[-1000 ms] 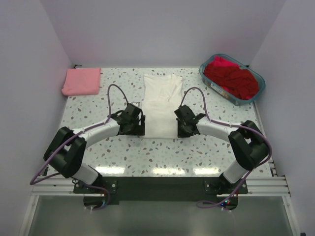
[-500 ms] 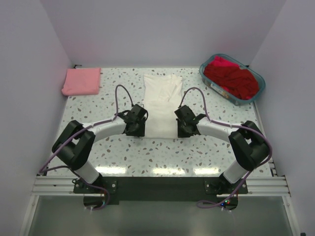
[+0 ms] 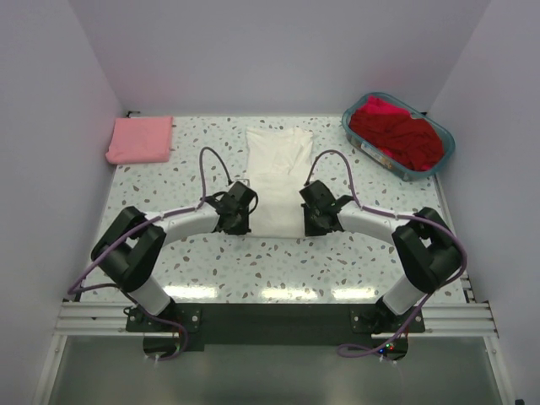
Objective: Fold and stack the t-shirts
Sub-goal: Fold the tshirt
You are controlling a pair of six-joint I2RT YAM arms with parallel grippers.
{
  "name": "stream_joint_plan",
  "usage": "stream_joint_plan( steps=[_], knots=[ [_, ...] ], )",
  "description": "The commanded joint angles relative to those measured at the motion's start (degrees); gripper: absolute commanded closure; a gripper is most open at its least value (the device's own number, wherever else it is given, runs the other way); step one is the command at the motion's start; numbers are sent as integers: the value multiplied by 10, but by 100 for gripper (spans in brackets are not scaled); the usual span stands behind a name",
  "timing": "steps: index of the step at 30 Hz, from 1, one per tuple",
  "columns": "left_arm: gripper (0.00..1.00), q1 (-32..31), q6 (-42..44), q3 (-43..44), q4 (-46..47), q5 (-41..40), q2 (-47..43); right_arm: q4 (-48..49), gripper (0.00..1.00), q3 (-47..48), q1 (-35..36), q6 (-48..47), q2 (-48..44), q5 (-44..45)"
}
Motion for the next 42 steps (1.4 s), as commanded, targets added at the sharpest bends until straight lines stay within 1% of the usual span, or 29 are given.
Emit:
stream_joint_plan(
  steps=[1,3,5,7,8,9,10,11,12,13,14,15,16,17,18,19,20,21,22,23,24,25,27,29,30,31,34,42],
  knots=[
    [100,-9,-25,-51,-50,30,22,-42,100,-39,6,-23,12,-23],
    [100,-19,-34,-66,-73,30,8,-64,100,-45,19,-23,-7,-46],
    [100,-29,-45,-78,-102,34,-25,-99,100,-52,35,-18,-25,-59],
    [100,-55,-64,-101,-129,41,-70,-120,100,-65,66,0,-64,-84],
    [100,-85,-73,-117,-161,41,-88,-141,100,-82,80,22,-80,-93],
    [100,-105,-86,-127,-177,40,-108,-154,100,-91,115,34,-116,-100],
    [100,-126,-118,-136,-194,40,-153,-167,100,-99,135,48,-133,-110],
    [100,-148,-138,-145,-232,42,-177,-198,100,-112,156,62,-153,-117],
    [100,-190,-156,-159,-251,60,-200,-210,100,-117,196,91,-169,-125],
    [100,-214,-201,-162,-270,69,-246,-223,100,-125,215,105,-205,-147],
    [100,-261,-223,-164,-309,75,-267,-253,100,-126,230,129,-221,-160],
    [100,-279,-244,-157,-326,88,-303,-269,100,-123,249,134,-236,-176],
    [100,-293,-272,-149,-344,89,-316,-287,100,-116,251,136,-271,-205],
    [100,-300,-277,-137,-374,89,-328,-328,100,-88,250,138,-285,-211],
    [100,-299,-276,-102,-389,89,-348,-348,100,-67,250,139,-298,-214],
    [100,-296,-275,-76,-405,78,-355,-368,100,-18,248,135,-308,-212],
    [100,-295,-267,-49,-420,66,-357,-415,100,11,244,124,-302,-199],
    [100,-271,-251,-2,-422,60,-355,-441,100,36,227,94,-294,-191],
    [100,-247,-208,18,-425,65,-343,-466,100,82,214,76,-282,-185],
    [100,-193,-182,46,-426,75,-334,-500,100,100,198,38,-263,-178],
    [100,-171,-157,59,-424,83,-325,-505,100,114,163,23,-258,-177],
    [100,-155,-127,69,-422,80,-313,-507,100,137,141,9,-252,-181],
    [100,-119,-102,96,-408,69,-302,-499,100,160,87,-24,-241,-207],
    [100,-97,-62,117,-398,69,-280,-508,100,202,59,-48,-225,-216],
    [100,-77,-40,135,-394,71,-264,-512,100,216,45,-65,-203,-216],
    [100,-70,-32,142,-391,74,-256,-514,100,237,38,-72,-195,-218],
    [100,-42,-13,157,-368,89,-241,-513,100,259,10,-91,-170,-234],
    [100,23,13,143,-300,125,-229,-515,100,327,-65,-144,-115,-270]
  ],
)
